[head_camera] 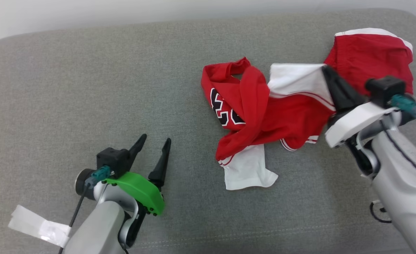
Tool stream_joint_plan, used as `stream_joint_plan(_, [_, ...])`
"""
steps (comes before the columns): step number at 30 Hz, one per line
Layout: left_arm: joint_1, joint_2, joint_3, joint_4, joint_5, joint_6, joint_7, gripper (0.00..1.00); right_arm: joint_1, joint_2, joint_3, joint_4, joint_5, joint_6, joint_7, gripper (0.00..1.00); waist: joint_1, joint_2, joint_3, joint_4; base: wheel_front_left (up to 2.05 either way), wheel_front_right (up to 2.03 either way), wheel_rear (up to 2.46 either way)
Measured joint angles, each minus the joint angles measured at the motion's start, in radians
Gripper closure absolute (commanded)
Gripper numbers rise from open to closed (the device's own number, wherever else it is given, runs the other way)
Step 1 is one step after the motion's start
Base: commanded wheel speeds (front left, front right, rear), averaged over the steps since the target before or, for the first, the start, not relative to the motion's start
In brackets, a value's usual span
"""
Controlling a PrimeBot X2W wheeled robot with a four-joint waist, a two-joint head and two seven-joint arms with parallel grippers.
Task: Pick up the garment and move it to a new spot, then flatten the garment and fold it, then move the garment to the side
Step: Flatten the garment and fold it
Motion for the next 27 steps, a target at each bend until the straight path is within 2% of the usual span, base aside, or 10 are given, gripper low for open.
stream_joint_plan(4, [-0.01, -0.013, -0.046, -0.035, 0.036, -0.018, 0.002, 0.0, -0.002, -0.031, -0.032, -0.003, 0.022, -0.006, -0.001, 1.0, 0.0, 0.0, 0.001, -0.009, 0.0, 0.0, 0.0])
stream_joint_plan(13, [-0.141, -0.062, -0.204, -0.121, 0.095, -0.045, 0.069, 0.0, 0.001, -0.013, -0.024, -0.012, 0.03, -0.004, -0.001, 1.0, 0.0, 0.0, 0.012, -0.034, 0.0, 0.0, 0.0])
stream_joint_plan(19, [-0.154, -0.075, -0.259, -0.116, 0.07, -0.049, 0.129, 0.0, 0.003, 0.02, 0.007, -0.012, 0.03, -0.001, -0.001, 1.0, 0.0, 0.0, 0.019, -0.059, 0.0, 0.0, 0.0])
stream_joint_plan(27, [-0.173, -0.075, -0.291, -0.07, 0.012, -0.053, 0.199, 0.0, 0.004, 0.027, 0.011, -0.012, 0.028, 0.005, -0.001, 1.0, 0.0, 0.0, 0.029, -0.088, 0.0, 0.0, 0.0])
